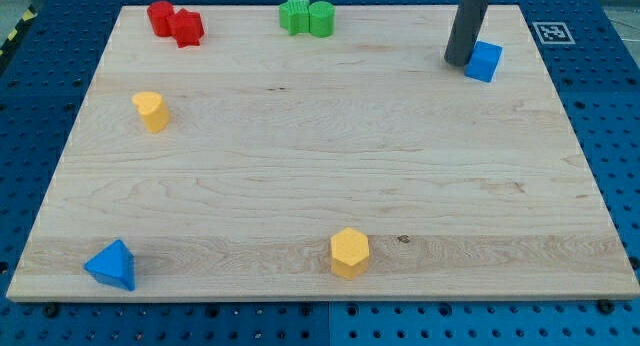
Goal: Slightly push the blue cube towards down
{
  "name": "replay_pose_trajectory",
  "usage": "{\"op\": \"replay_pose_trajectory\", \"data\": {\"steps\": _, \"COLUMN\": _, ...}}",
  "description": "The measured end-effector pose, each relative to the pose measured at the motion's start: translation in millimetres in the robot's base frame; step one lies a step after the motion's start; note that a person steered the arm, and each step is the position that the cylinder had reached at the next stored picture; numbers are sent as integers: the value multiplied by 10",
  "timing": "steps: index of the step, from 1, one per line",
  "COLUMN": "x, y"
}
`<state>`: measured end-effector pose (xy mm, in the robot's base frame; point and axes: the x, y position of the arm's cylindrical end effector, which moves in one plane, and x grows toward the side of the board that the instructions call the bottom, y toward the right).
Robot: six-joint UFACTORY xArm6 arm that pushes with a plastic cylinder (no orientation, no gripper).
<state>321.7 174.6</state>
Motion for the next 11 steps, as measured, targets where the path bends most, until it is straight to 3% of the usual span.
{"op": "replay_pose_trajectory", "data": {"steps": 1, "x": 3, "y": -83}}
{"op": "replay_pose_trajectory", "data": {"steps": 2, "x": -254, "y": -380}}
{"op": "replay_pose_trajectory", "data": {"steps": 3, "x": -526, "y": -205}}
{"op": "replay_pose_trajectory", "data": {"steps": 6, "x": -347, "y": 385}}
{"op": "replay_pose_trajectory", "data": {"steps": 8, "x": -10, "y": 344}}
{"op": "replay_pose_trajectory", "data": {"steps": 10, "x": -15, "y": -62}}
{"op": "replay_pose_trajectory", "data": {"steps": 11, "x": 102, "y": 137}}
